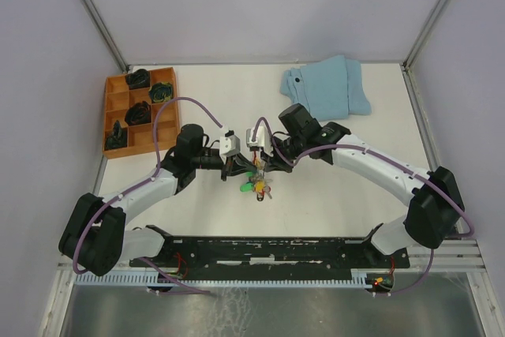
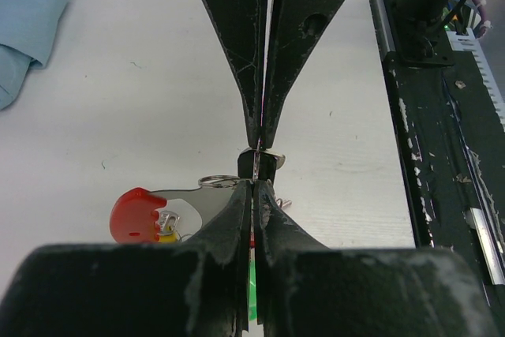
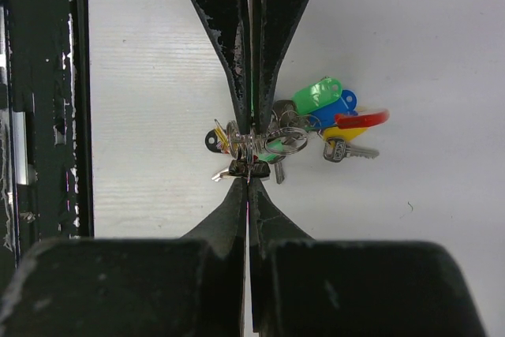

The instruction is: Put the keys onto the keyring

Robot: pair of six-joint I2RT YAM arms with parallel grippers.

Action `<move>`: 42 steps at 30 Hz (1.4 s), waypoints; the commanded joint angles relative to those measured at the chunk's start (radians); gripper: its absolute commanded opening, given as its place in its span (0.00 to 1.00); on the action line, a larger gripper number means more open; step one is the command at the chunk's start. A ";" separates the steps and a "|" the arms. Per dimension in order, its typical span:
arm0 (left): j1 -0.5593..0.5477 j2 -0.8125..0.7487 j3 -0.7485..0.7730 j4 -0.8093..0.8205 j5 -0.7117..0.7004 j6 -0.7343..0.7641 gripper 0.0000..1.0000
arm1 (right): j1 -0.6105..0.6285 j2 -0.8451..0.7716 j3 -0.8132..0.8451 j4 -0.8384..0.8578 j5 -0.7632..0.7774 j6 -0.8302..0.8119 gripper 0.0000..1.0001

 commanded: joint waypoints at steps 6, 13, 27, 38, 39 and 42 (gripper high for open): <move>-0.001 0.002 0.047 0.026 0.058 0.045 0.03 | 0.005 0.019 0.079 0.039 -0.087 -0.030 0.01; -0.001 0.004 0.049 0.027 0.052 0.042 0.03 | 0.005 0.013 0.082 0.055 -0.100 -0.020 0.01; -0.012 0.002 0.067 -0.034 -0.007 0.070 0.03 | 0.011 0.058 0.144 0.053 -0.076 0.003 0.01; -0.009 -0.018 0.031 0.056 -0.071 0.020 0.03 | 0.007 -0.043 0.060 0.077 -0.009 0.009 0.18; -0.009 -0.022 0.025 0.071 -0.079 0.009 0.03 | 0.006 -0.056 0.050 0.077 -0.006 0.012 0.21; -0.009 -0.037 0.005 0.105 -0.100 -0.008 0.03 | -0.007 -0.097 0.006 0.096 -0.007 0.027 0.26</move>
